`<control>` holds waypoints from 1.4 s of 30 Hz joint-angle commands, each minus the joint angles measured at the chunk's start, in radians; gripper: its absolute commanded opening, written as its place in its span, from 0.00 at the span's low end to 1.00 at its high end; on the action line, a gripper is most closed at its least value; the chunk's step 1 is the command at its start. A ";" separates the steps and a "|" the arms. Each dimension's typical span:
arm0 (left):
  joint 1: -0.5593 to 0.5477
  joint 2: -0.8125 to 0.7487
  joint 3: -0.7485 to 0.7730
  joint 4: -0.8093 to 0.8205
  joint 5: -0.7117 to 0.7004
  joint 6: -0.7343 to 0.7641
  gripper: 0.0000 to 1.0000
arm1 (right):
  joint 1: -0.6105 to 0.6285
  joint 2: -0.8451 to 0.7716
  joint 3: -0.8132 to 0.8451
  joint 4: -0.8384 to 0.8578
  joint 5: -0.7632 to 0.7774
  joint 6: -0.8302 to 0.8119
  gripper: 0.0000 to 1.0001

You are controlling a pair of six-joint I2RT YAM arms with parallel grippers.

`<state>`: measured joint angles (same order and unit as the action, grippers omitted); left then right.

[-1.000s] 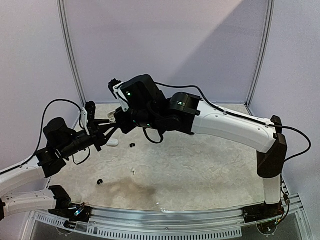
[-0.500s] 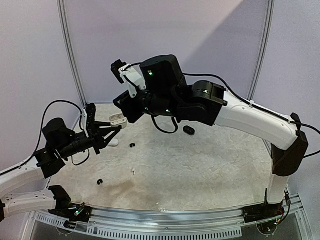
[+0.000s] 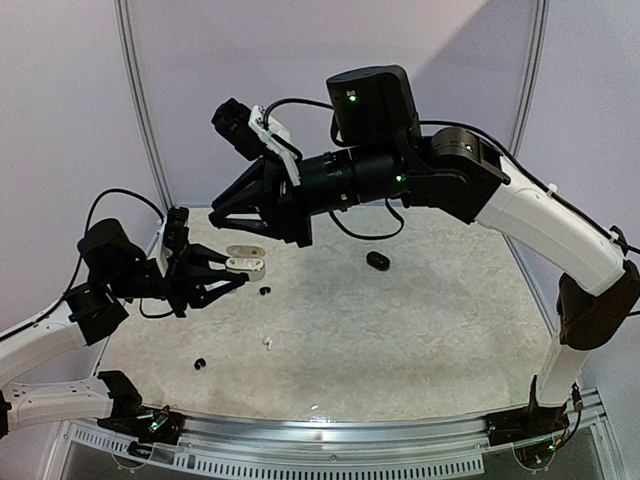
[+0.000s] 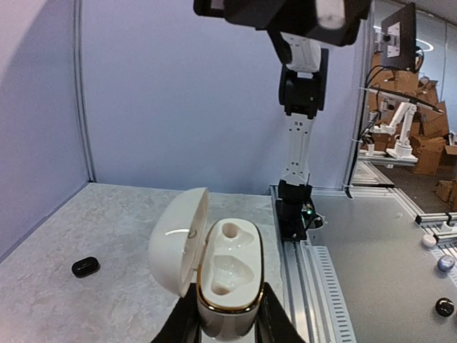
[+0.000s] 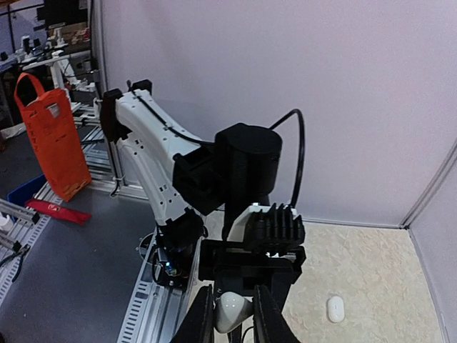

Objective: Insert the wireless bluetooth earbuds into the charging case

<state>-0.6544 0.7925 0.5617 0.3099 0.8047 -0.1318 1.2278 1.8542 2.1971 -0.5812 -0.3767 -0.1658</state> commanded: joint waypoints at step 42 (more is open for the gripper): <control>-0.010 0.060 0.069 -0.027 0.182 0.060 0.00 | -0.034 0.020 -0.108 -0.150 -0.064 -0.241 0.00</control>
<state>-0.6544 0.8574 0.6159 0.2565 0.9833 -0.0788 1.2018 1.8881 2.1056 -0.6910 -0.4442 -0.4229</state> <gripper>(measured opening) 0.218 0.161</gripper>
